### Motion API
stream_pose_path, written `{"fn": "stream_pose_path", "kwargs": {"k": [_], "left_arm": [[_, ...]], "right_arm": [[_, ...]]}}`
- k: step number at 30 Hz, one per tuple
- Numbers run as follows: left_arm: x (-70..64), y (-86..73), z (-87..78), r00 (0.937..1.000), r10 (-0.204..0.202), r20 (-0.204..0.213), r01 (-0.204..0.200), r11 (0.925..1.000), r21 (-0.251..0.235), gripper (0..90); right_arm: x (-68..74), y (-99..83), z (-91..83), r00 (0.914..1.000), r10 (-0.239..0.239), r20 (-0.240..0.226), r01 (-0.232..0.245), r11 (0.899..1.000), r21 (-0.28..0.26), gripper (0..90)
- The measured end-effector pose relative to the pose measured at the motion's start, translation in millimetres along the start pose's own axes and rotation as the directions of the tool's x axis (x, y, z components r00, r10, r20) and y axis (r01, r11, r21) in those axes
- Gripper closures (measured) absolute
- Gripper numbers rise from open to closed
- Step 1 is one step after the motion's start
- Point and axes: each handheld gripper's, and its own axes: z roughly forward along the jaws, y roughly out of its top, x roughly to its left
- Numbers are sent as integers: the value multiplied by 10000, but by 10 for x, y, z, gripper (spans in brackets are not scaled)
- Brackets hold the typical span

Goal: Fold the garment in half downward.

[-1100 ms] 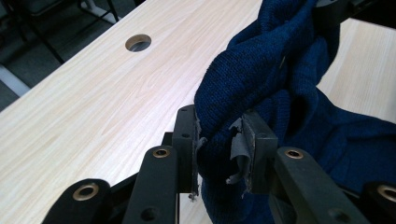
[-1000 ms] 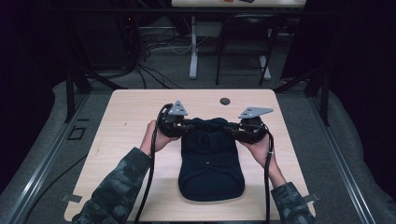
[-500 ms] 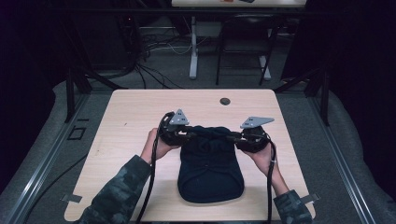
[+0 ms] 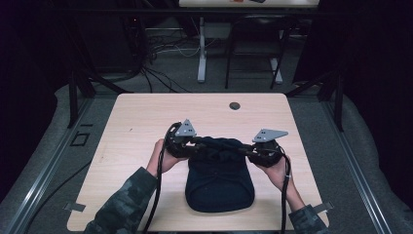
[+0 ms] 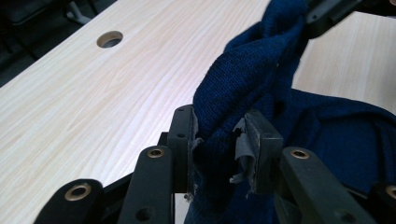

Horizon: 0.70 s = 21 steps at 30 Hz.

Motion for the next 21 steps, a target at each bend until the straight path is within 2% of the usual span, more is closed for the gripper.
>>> {"fn": "stream_pose_path", "kwargs": {"k": [7,11,21], "left_arm": [[-75,-59,-10,9998,208,23,-208,9997,108,679],[-125,-89,-31,9990,399,-201,-398,9992,46,680],[-203,-163,-58,9990,448,88,-449,9990,79,678]], "right_arm": [[98,-102,-35,9999,-118,-73,118,9999,94,781],[166,-143,-57,9996,-253,-91,254,9996,105,784],[274,-218,-116,9993,-282,-241,287,9994,204,789]]}}
